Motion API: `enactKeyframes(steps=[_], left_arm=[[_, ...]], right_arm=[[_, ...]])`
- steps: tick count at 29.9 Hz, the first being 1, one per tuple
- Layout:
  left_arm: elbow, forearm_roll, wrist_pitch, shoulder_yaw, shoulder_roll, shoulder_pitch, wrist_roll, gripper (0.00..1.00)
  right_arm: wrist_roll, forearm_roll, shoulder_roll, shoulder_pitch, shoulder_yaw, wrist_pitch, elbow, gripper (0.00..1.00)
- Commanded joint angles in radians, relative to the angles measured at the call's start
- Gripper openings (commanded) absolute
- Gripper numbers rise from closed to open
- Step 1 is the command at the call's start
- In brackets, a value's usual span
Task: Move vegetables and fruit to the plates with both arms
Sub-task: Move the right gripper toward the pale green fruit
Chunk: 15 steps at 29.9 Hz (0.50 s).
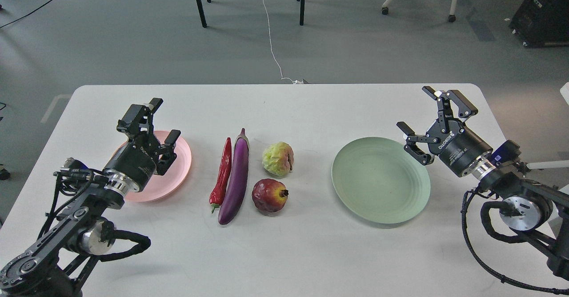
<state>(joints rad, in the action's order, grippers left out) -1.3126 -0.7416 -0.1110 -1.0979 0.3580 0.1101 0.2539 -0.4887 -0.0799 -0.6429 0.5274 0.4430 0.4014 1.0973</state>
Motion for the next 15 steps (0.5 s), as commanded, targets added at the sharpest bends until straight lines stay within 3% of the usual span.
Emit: enactKeyframes(steps=[1,5,9,15], left_arm=[[-0.003,-0.005,0.001,0.003,0.002,-0.001,0.001,0.98],[-0.002,0.007,-0.006,-0.003,0.004,0.005,-0.001,0.98],[0.0,0.019,-0.007,-0.011,0.007,0.014,0.005,0.98],[-0.003,0.019,-0.01,-0.013,0.029,0.016,0.007,0.98]], right_arm=[[0.0,-0.003,-0.003,-0.001,-0.001,0.001,0.001,0.99],[0.0,-0.101,-0.003,0.058,-0.012,0.002,-0.004,0.99],[0.0,-0.409,-0.003,0.239,-0.099,0.004,-0.014,0.99],[0.0,-0.649,0.078,0.679,-0.518,0.005,-0.091,0.99]])
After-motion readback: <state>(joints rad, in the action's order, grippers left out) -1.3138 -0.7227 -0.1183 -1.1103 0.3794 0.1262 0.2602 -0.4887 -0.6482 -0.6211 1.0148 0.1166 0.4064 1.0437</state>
